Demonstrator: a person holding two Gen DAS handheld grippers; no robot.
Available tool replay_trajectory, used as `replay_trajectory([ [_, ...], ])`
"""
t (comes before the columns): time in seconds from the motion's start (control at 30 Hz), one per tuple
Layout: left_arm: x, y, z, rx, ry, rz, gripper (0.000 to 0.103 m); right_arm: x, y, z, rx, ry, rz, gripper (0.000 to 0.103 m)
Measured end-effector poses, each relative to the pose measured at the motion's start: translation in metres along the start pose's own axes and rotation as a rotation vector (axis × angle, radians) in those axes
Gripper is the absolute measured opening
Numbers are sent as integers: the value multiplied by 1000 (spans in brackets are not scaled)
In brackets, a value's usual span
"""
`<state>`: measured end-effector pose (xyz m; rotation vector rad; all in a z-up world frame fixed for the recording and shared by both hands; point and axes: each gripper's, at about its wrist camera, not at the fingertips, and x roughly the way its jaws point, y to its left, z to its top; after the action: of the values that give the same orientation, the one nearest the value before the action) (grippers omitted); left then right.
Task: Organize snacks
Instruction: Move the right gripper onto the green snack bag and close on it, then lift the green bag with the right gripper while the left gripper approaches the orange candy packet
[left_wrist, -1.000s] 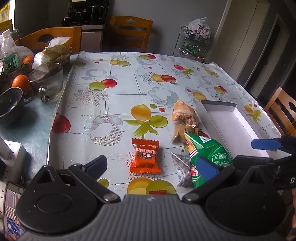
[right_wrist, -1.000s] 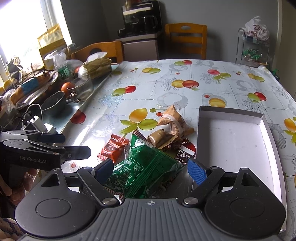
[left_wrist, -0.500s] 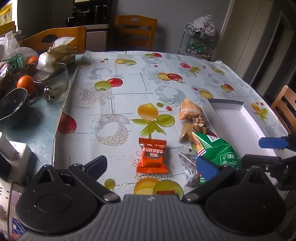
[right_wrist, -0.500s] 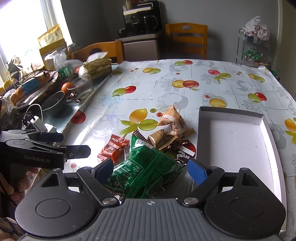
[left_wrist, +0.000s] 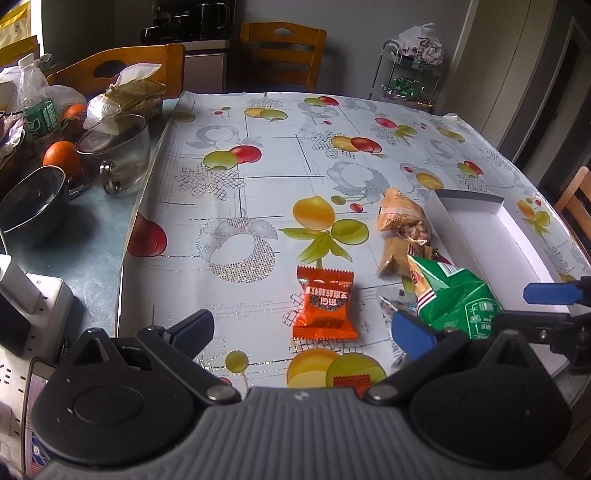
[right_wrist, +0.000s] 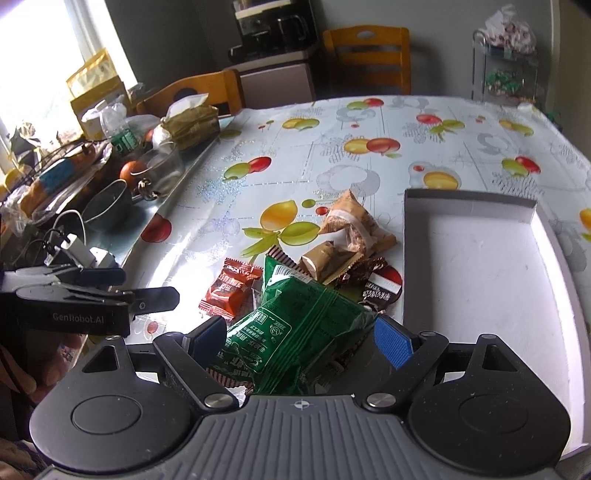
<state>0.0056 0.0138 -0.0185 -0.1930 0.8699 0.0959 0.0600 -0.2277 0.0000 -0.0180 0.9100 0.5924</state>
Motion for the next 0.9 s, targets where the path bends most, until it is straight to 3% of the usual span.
replay_trajectory([
  [0.4,13,-8,-9,77,71,-57,103,25,-17,3,225,86,95,90],
  [0.77,18,-15,-10,106,84,-79,103,47,-16,7,255,127,67,91],
  [0.9,19,-11,-10,90,89,-72,103,53,-16,6,248,147,55,80],
])
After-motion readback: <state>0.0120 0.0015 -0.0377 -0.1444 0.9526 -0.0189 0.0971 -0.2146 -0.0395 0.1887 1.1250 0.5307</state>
